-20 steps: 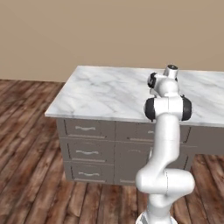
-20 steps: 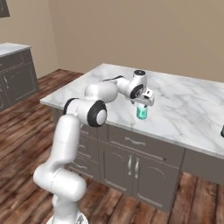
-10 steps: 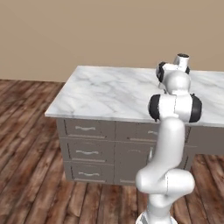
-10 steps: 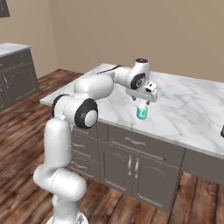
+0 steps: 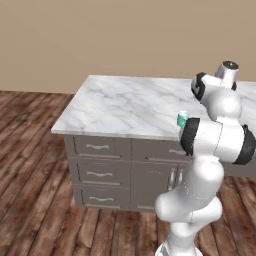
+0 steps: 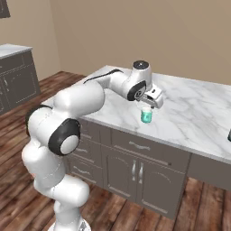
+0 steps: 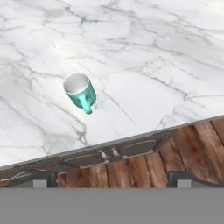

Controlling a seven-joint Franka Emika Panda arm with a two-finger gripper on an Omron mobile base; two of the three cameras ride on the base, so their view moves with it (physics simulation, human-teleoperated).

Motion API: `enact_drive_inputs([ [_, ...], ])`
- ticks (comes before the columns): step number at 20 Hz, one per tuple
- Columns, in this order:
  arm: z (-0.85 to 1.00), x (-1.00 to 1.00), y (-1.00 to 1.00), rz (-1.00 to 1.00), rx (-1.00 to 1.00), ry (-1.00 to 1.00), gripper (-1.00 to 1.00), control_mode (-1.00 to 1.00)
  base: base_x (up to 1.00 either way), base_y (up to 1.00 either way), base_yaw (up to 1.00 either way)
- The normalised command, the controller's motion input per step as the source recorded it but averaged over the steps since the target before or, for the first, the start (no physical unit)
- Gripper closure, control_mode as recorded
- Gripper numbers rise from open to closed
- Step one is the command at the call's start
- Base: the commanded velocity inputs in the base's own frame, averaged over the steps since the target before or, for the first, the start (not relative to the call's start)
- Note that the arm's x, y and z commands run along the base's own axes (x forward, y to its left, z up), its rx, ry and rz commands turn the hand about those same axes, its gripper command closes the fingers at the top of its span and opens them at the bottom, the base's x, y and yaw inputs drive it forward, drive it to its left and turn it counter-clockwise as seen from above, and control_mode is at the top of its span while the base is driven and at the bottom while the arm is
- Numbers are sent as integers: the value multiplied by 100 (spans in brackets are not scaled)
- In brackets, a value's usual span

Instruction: Clear the mugs and bowl far away from the sink.

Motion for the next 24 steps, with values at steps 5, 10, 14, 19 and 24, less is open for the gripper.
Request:
enact_drive_inputs([
  [5, 100, -100, 0, -29, 0, -54, -100, -100, 0, 0, 0],
  [10, 81, -99, 0, -43, 0, -46, -100, -100, 0, 0, 0],
  [14, 46, -65, 0, -49, 0, -21, -100, 100, -20, 0, -19],
  [19, 0, 0, 0, 0, 0, 0, -100, 100, -46, 0, -92],
  [24, 0, 0, 0, 0, 0, 0, -100, 100, -2, 0, -100],
])
